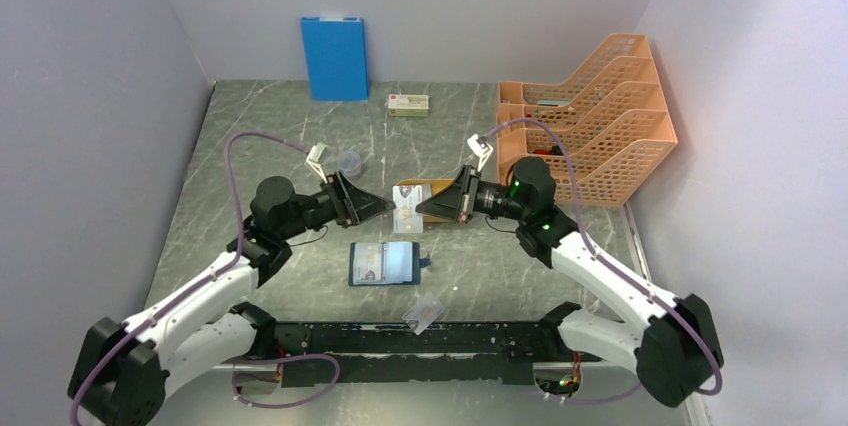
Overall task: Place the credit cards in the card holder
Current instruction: Pick up the credit card from the storage box.
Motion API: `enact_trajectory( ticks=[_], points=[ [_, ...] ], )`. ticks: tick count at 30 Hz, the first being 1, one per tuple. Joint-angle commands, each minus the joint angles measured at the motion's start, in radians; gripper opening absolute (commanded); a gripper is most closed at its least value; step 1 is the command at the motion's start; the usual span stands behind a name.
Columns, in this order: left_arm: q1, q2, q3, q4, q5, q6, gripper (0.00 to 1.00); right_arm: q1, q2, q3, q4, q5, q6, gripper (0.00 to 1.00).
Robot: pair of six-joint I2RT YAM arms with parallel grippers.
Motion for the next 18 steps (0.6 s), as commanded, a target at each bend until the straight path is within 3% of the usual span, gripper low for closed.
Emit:
enact_trajectory(
  ticks=[1,4,9,11,15,18],
  points=[
    [-0.003,-0.114,0.092,-0.395,-0.112,0.232,0.65,0.004,-0.09,0.004,-0.241,0.133,-0.142,0.0],
    [-0.004,-0.171,0.127,-0.603,-0.204,0.346,0.67,0.013,-0.12,-0.021,-0.342,0.187,-0.181,0.0],
    [-0.094,-0.183,0.113,-0.714,-0.312,0.411,0.7,0.026,-0.148,-0.064,-0.496,0.326,-0.217,0.0],
    [-0.2,-0.145,0.121,-0.726,-0.421,0.417,0.74,0.027,-0.157,-0.088,-0.506,0.333,-0.216,0.0],
    [-0.39,0.008,0.178,-0.732,-0.575,0.423,0.69,0.027,-0.177,-0.121,-0.516,0.344,-0.207,0.0],
    [-0.448,0.158,0.246,-0.757,-0.666,0.431,0.64,0.027,-0.193,-0.13,-0.531,0.348,-0.209,0.0]
  ],
)
